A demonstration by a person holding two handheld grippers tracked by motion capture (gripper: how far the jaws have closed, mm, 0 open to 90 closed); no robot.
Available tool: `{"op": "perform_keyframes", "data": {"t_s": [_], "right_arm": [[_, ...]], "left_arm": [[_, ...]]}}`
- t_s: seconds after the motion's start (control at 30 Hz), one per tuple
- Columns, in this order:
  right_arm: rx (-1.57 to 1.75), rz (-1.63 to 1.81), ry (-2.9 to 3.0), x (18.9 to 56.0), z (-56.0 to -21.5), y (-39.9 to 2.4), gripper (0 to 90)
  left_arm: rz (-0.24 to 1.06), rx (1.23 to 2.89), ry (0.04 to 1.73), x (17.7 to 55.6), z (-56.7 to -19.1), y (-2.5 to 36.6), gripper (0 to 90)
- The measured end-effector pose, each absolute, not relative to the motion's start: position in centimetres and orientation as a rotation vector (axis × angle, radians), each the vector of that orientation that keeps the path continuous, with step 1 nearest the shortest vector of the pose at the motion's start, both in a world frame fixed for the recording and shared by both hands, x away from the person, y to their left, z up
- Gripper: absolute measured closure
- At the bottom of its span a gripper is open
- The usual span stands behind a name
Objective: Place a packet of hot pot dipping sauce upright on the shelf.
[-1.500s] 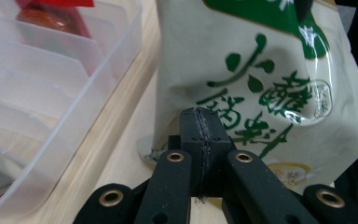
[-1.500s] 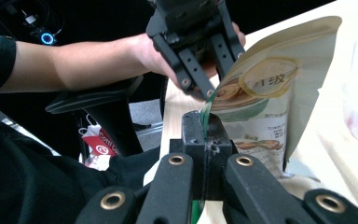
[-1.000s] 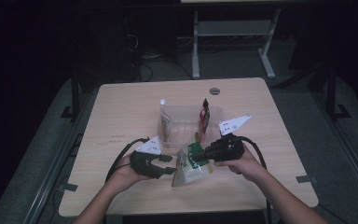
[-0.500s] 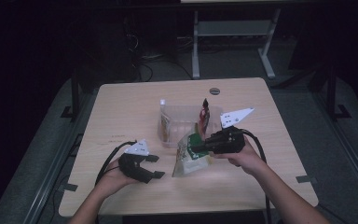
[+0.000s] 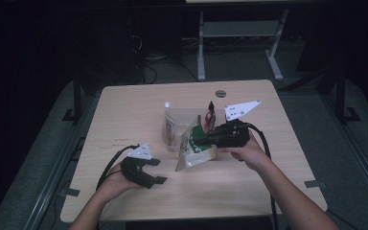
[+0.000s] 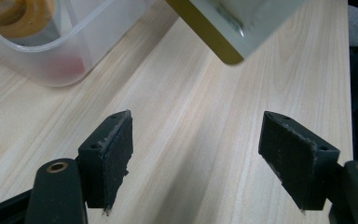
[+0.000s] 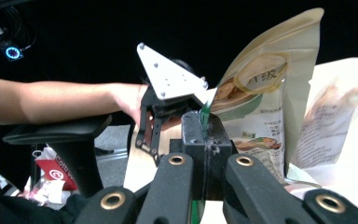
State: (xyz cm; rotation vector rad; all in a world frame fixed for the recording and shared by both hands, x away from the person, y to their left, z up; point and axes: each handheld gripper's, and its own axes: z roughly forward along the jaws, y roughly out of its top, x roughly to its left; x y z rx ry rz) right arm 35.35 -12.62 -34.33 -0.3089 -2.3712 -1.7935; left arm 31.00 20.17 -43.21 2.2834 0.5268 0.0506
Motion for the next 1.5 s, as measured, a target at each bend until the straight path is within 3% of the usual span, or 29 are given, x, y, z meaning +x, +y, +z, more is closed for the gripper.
{"op": "perform_keyframes", "data": {"t_s": [0.77,1.5], "right_arm": [[-0.364,-1.875,-2.41,38.8,-31.3,-13.3,90.0],[-0.451,-1.82,-2.443,41.9,-31.9,-12.7,90.0]], "left_arm": [[0.034,2.292,0.52,31.0,-43.5,20.1,24.7],[0.012,2.309,0.502,30.9,-43.8,19.9,24.7]]}}
